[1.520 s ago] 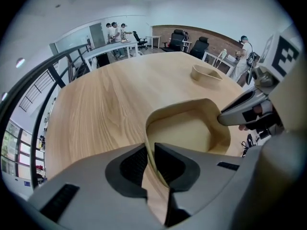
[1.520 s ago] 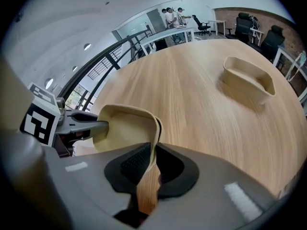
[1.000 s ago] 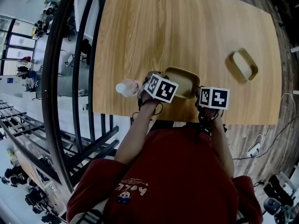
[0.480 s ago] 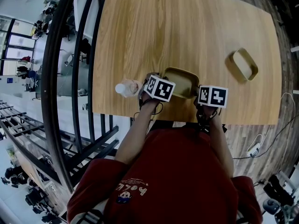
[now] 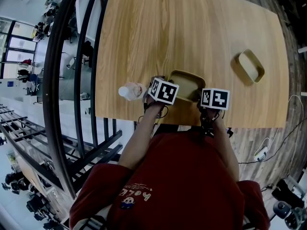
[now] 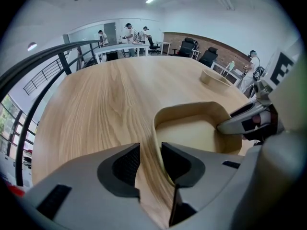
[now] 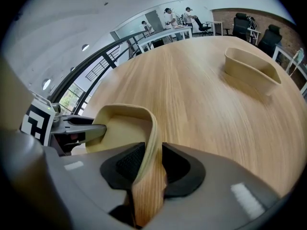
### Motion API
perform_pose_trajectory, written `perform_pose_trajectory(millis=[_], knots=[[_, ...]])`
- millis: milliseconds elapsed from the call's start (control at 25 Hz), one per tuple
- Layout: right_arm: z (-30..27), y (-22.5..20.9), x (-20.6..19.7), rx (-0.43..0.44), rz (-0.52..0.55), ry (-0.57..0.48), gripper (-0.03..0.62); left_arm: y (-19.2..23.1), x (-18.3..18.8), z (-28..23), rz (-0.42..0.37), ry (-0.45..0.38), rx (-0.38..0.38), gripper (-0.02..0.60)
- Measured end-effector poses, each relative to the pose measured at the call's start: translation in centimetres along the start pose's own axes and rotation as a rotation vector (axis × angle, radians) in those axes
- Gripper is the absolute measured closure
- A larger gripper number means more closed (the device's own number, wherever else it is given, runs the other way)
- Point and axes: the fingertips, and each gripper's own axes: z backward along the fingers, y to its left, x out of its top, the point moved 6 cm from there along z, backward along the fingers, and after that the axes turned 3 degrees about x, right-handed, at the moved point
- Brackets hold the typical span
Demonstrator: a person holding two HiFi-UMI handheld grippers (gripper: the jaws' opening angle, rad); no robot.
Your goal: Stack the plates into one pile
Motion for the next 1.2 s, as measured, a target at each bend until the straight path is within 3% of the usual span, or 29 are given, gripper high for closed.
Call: perform_pose_trajectory(millis=[720, 1200], knots=[[2.7, -6.8, -0.1, -0.088, -0.058, -0.051, 0.471, -6.8, 1.1, -1.0, -0.057, -0.014, -0.068, 0.437], [4.7, -10.3, -1.2, -0.094, -0.097, -0.073, 0.467, -10.6, 2.0, -1.4, -0.04, -0.012, -0.099, 0.437]])
